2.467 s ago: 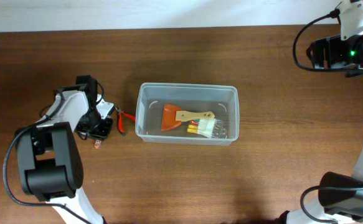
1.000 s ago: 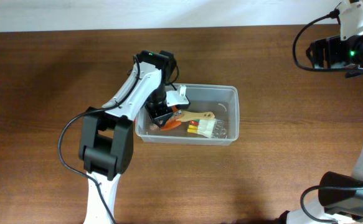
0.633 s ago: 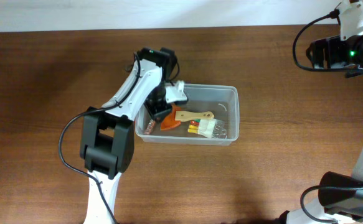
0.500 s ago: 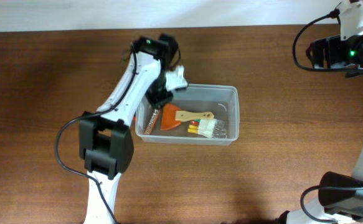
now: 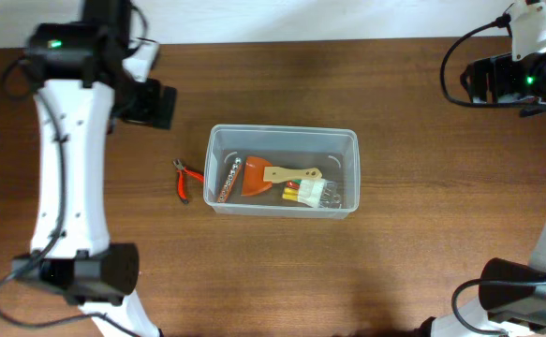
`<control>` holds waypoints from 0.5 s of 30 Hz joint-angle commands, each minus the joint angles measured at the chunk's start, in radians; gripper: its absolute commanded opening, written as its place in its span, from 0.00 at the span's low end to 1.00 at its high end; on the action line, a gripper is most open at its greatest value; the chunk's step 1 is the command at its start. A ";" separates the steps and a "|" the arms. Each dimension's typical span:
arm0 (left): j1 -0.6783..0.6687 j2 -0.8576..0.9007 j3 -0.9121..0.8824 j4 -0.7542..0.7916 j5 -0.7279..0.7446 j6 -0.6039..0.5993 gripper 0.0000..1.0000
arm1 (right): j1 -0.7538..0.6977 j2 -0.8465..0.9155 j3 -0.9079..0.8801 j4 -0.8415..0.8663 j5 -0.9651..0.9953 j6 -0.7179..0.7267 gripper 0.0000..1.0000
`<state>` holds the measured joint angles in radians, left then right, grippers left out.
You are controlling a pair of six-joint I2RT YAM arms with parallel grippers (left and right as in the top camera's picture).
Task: Pack container
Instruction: 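Place the socket rail into the container and release it, then grasp the red-black pliers with the left gripper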
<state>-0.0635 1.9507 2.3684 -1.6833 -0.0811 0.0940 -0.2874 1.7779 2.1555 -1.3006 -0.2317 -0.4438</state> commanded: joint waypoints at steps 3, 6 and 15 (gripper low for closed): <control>-0.001 -0.193 -0.131 -0.005 0.071 -0.134 0.99 | -0.001 0.004 -0.007 0.003 -0.019 0.008 0.99; 0.001 -0.297 -0.291 -0.005 0.066 -0.135 0.99 | -0.001 0.004 -0.007 0.003 -0.019 0.008 0.99; 0.116 -0.390 -0.850 0.364 0.064 -0.150 0.99 | -0.001 0.004 -0.007 0.003 -0.019 0.008 0.98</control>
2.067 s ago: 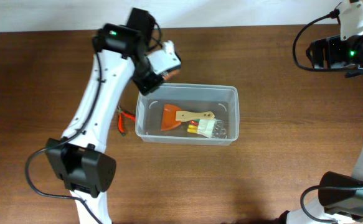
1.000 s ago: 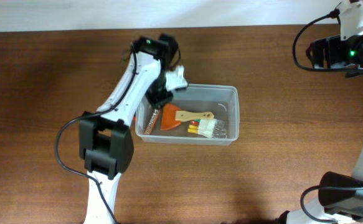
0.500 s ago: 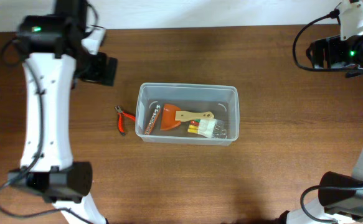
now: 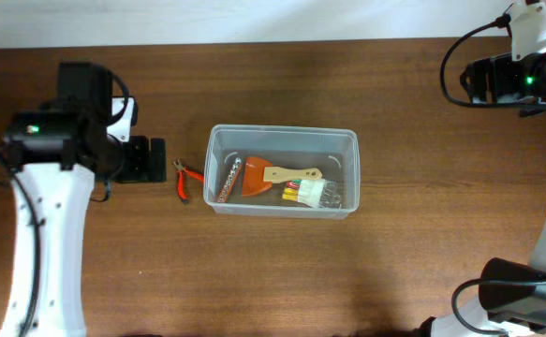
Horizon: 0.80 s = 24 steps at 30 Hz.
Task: Pack container
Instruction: 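Grasp the red-black pliers with the left gripper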
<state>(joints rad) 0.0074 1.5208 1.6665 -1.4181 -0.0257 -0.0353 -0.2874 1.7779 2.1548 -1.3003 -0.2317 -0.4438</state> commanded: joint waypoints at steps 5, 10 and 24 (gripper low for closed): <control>0.069 0.136 -0.285 0.333 0.013 -0.022 0.99 | -0.001 0.004 -0.006 0.003 -0.019 0.008 0.99; 0.069 0.274 -0.286 0.414 0.013 -0.073 0.99 | -0.001 0.004 -0.007 0.003 -0.020 0.008 0.99; 0.040 0.458 -0.286 0.484 0.062 -0.133 0.99 | -0.001 0.009 -0.007 0.002 -0.020 0.008 0.99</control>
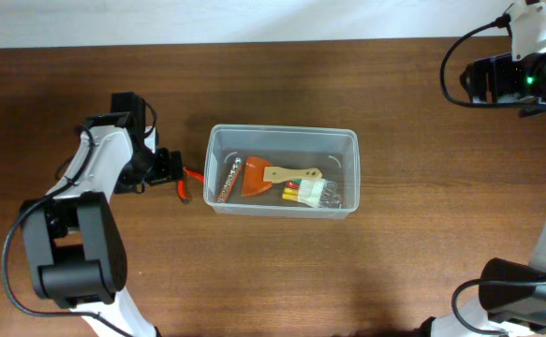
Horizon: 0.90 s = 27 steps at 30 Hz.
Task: Pack container
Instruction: 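Grasp the red-black pliers with the left gripper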
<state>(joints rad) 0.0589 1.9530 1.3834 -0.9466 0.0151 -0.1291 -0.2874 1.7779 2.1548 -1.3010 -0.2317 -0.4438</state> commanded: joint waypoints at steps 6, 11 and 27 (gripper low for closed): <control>-0.029 0.052 -0.003 0.046 0.023 -0.051 0.99 | -0.001 0.013 -0.007 0.002 -0.020 0.008 0.99; -0.029 0.085 -0.003 0.052 0.023 -0.065 0.99 | -0.001 0.013 -0.007 -0.001 -0.020 0.008 0.99; -0.029 0.117 -0.014 0.019 -0.014 -0.064 0.94 | -0.001 0.013 -0.007 -0.001 -0.020 0.008 0.99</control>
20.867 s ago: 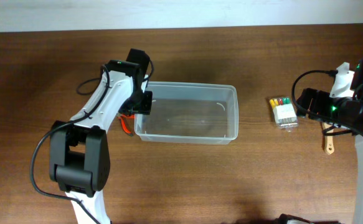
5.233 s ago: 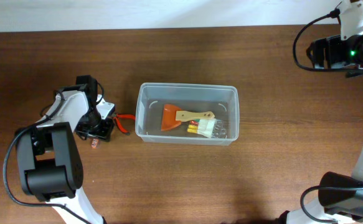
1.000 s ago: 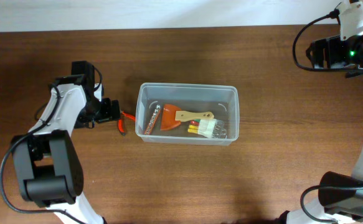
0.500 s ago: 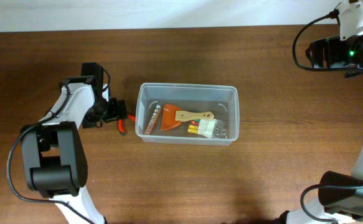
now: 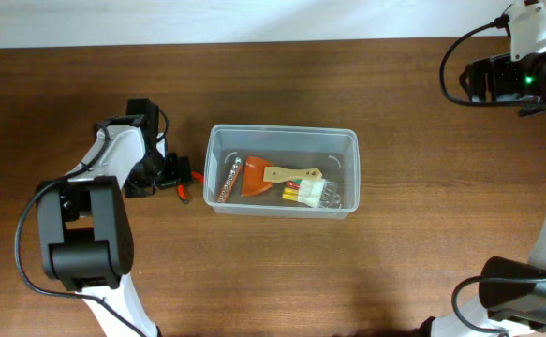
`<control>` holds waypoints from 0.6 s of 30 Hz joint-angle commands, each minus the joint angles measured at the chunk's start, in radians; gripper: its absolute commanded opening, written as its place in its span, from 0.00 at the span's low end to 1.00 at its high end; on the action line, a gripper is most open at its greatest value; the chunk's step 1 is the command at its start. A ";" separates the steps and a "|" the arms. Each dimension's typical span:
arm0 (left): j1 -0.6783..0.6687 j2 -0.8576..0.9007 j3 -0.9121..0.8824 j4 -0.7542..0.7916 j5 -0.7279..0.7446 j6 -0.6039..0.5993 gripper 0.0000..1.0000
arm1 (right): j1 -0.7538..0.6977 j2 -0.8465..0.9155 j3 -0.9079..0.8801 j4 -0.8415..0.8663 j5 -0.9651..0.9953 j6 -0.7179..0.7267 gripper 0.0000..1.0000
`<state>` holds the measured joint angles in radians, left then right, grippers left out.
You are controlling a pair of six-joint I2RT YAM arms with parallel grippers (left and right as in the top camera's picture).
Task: Pack container
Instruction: 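Grasp the red-black pliers with the left gripper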
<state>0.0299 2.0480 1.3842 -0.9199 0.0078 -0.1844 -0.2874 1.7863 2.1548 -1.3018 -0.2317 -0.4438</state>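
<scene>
A clear plastic container [image 5: 282,132] sits mid-table. Inside it lie a metal bit [image 5: 228,180], an orange scraper with a wooden handle [image 5: 271,177] and a small bundle of yellow, red and white pieces [image 5: 306,193]. Red-handled pliers [image 5: 185,191] lie on the table just left of the container. My left gripper [image 5: 177,174] is down over the pliers' upper end and hides part of them; its jaws are too dark to read. My right gripper [image 5: 483,80] hangs far off at the back right, and its state does not show.
The wooden table [image 5: 394,271] runs to a white wall edge along the back. My left arm's base [image 5: 81,253] stands at the front left, and my right arm's base [image 5: 516,300] at the front right.
My left gripper has moved a little to the right, from just left of the pliers to over their upper end. The pliers, container and right arm have not moved.
My left gripper began high at the back left, far from the pliers. It was then lower, left of the pliers, then close beside them, and now it covers their upper end. The container's contents and the right arm stayed the same throughout.
</scene>
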 commanded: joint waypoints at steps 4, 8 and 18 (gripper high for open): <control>0.001 0.022 -0.015 -0.009 -0.007 -0.009 0.74 | -0.001 0.005 -0.007 0.000 -0.020 0.008 0.99; 0.000 0.022 -0.015 -0.008 -0.003 -0.009 0.56 | -0.001 0.005 -0.007 0.000 -0.020 0.008 0.99; -0.004 0.022 -0.015 -0.005 -0.003 -0.009 0.25 | -0.001 0.005 -0.007 0.000 -0.020 0.008 0.99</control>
<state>0.0299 2.0499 1.3834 -0.9264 -0.0002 -0.1947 -0.2874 1.7863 2.1548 -1.3018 -0.2317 -0.4438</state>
